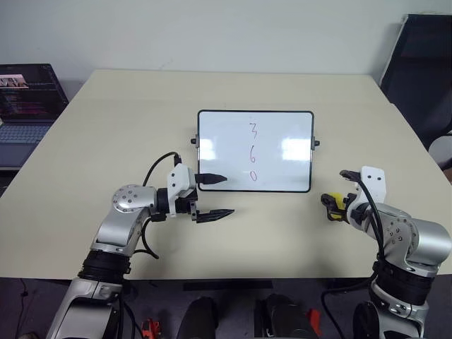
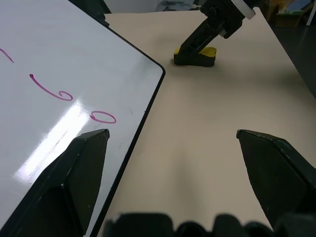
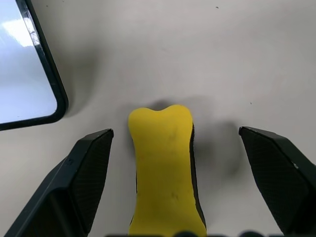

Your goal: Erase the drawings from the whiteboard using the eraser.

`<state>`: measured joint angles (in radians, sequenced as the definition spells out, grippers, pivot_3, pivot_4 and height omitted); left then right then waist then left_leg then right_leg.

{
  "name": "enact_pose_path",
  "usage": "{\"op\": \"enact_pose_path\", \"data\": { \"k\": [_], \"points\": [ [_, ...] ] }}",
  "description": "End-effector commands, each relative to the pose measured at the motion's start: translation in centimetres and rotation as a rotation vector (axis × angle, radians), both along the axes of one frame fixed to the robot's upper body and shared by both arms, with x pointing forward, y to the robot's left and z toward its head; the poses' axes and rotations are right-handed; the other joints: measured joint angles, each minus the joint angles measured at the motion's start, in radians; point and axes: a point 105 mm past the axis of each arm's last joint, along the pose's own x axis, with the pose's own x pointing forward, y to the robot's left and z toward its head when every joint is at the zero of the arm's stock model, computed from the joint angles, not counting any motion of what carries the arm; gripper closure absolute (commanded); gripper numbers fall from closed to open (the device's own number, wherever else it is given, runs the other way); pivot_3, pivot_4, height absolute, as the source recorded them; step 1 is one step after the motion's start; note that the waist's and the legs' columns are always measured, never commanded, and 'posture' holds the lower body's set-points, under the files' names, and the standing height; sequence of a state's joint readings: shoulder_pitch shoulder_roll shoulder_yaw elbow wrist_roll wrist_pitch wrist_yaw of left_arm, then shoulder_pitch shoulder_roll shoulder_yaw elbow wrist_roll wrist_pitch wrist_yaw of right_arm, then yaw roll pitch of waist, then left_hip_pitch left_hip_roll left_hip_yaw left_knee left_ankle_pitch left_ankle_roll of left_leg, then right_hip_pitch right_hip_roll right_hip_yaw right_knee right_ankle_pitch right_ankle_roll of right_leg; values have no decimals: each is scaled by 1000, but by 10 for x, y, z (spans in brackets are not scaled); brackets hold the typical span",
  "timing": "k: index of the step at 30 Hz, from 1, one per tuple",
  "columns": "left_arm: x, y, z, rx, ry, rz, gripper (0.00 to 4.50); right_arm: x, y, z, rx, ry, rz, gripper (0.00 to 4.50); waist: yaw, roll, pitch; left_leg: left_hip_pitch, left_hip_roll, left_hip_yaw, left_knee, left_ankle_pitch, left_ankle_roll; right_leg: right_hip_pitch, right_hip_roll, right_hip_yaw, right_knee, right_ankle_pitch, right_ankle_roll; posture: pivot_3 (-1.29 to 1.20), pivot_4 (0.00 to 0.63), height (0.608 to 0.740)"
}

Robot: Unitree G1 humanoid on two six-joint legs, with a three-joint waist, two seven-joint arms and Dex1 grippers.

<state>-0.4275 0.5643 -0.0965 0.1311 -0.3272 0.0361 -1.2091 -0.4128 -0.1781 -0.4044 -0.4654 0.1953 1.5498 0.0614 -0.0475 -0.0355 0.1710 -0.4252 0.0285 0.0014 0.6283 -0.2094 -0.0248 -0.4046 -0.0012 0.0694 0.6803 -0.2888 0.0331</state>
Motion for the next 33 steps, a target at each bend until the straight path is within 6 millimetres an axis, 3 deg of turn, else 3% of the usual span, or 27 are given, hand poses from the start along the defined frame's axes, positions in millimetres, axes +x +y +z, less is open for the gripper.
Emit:
{"op": "enact_pose_path", "data": {
  "k": [1, 17, 33],
  "points": [
    [1, 0, 12, -2, -50, -3, 0, -3, -5, 9, -11, -36, -23, 198, -1, 0, 0, 0, 0, 0, 0, 0, 0, 0, 0, 0, 0, 0, 0, 0, 150, 740],
    [0, -1, 9, -4, -44, -8, 0, -2, -3, 18, -2, -43, -13, 114, -4, 0, 0, 0, 0, 0, 0, 0, 0, 0, 0, 0, 0, 0, 0, 0, 150, 740],
    [1, 2, 11, 0, -53, 3, 0, -3, 1, 12, 23, -25, -2, 114, -4, 0, 0, 0, 0, 0, 0, 0, 0, 0, 0, 0, 0, 0, 0, 0, 150, 740]
  ]
}}
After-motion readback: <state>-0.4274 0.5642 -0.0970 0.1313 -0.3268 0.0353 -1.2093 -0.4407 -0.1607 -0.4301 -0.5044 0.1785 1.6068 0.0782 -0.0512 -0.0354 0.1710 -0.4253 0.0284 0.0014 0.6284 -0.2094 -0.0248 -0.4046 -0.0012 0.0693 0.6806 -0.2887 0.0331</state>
